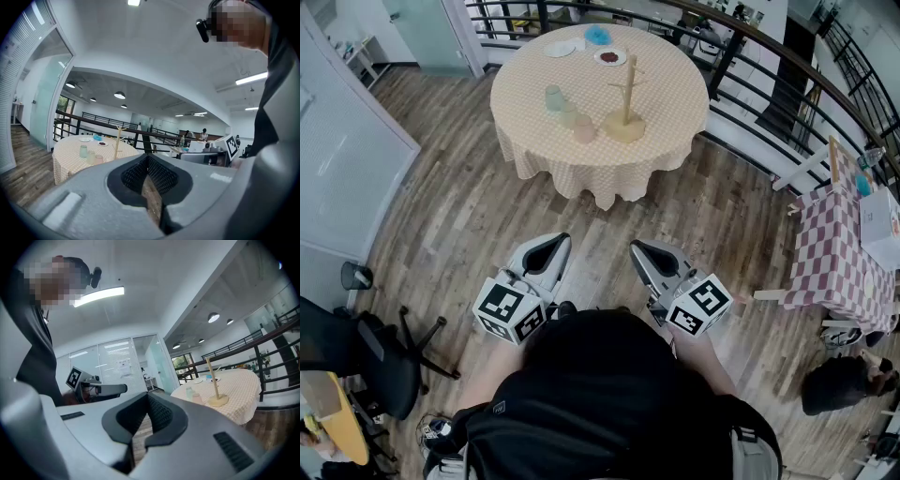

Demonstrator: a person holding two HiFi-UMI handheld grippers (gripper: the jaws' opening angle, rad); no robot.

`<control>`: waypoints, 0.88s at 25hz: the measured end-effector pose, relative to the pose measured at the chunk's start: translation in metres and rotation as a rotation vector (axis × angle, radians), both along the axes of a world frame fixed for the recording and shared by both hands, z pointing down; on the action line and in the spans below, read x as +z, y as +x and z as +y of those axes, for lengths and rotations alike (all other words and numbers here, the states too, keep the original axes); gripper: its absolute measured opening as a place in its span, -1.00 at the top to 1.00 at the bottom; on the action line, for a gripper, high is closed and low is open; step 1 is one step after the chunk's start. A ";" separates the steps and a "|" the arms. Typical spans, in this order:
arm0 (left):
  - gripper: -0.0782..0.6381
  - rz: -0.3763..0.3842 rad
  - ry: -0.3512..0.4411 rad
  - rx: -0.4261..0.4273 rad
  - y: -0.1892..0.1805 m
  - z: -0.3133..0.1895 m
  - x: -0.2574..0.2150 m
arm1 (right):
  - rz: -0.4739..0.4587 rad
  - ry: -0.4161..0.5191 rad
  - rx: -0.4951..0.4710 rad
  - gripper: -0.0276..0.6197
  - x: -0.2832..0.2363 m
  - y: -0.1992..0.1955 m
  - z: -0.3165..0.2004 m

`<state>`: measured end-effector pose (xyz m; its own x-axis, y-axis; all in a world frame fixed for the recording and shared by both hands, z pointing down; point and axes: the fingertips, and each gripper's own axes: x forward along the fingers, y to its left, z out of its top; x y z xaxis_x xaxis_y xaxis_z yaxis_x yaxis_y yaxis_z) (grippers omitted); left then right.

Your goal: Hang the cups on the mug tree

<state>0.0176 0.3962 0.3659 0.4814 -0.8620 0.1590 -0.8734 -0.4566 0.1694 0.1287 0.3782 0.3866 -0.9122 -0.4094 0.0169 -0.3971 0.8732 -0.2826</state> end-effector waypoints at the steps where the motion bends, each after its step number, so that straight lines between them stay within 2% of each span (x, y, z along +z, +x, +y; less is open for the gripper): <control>1: 0.76 0.001 0.002 -0.002 0.000 -0.002 -0.001 | 0.000 0.001 0.000 0.88 0.000 0.000 -0.001; 10: 0.76 -0.018 0.033 -0.048 0.007 -0.009 -0.010 | -0.009 0.000 -0.029 0.88 0.003 0.011 0.001; 22: 0.76 -0.020 0.003 -0.087 0.057 -0.009 0.005 | 0.001 -0.016 -0.122 0.87 0.012 0.054 0.008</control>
<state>0.0745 0.3873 0.3704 0.4012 -0.9011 0.1647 -0.9131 -0.3791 0.1502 0.1831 0.3863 0.3984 -0.9553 -0.2948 0.0233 -0.2882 0.9106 -0.2963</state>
